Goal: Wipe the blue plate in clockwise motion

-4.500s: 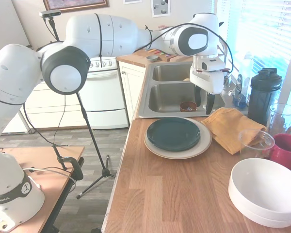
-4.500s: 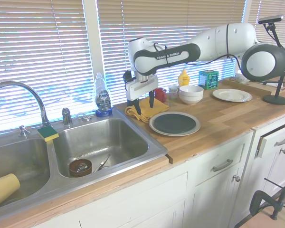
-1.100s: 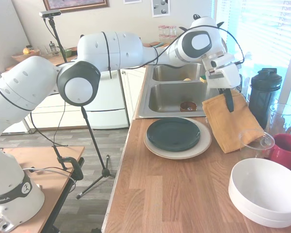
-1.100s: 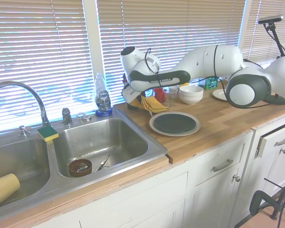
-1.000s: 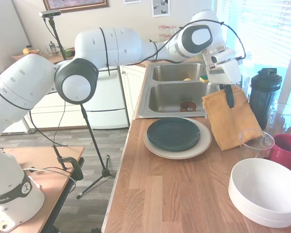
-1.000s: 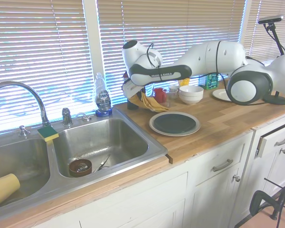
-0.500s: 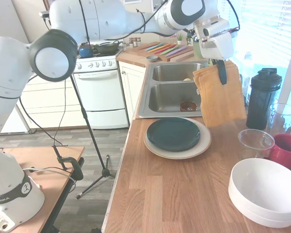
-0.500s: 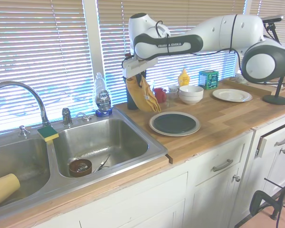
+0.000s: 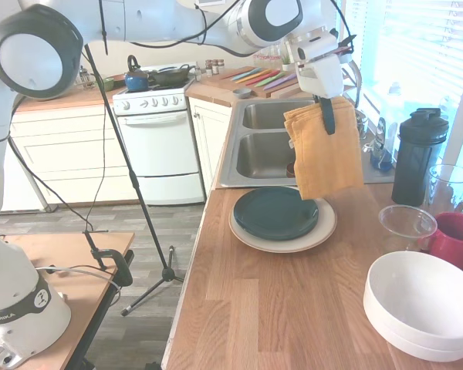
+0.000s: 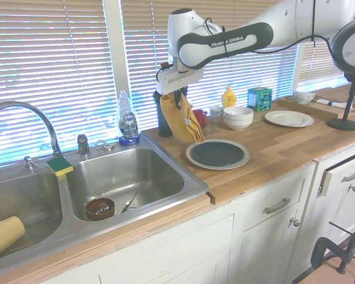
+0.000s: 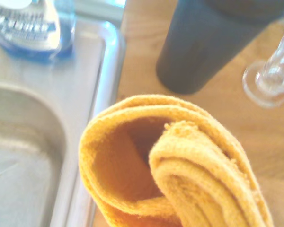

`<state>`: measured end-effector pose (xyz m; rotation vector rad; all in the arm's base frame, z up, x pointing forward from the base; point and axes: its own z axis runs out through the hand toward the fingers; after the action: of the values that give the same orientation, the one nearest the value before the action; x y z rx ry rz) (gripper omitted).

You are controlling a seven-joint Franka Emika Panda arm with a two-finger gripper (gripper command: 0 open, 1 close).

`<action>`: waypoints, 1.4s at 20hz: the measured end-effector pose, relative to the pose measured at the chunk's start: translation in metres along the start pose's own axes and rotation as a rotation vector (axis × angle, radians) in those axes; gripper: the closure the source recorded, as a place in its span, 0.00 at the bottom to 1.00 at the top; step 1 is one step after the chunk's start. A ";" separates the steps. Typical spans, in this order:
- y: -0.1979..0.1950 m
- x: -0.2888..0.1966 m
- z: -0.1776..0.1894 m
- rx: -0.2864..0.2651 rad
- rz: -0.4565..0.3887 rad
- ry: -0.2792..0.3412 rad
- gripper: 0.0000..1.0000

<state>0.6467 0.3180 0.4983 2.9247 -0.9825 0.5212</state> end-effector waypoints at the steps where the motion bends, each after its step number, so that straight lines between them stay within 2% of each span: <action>1: 0.005 -0.005 0.000 -0.001 0.002 -0.007 1.00; 7: 0.039 -0.037 0.001 0.007 -0.004 -0.049 1.00; 13: 0.074 -0.096 -0.006 0.021 -0.032 -0.078 1.00; 18: 0.121 -0.139 -0.007 0.011 -0.035 -0.085 1.00; 21: 0.165 -0.140 0.011 -0.016 -0.012 -0.101 1.00; 25: 0.228 -0.137 0.052 -0.058 -0.030 -0.135 1.00; 28: 0.244 -0.127 0.069 -0.077 -0.058 -0.151 1.00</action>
<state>0.4292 0.1882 0.3709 2.9482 -0.9058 0.2573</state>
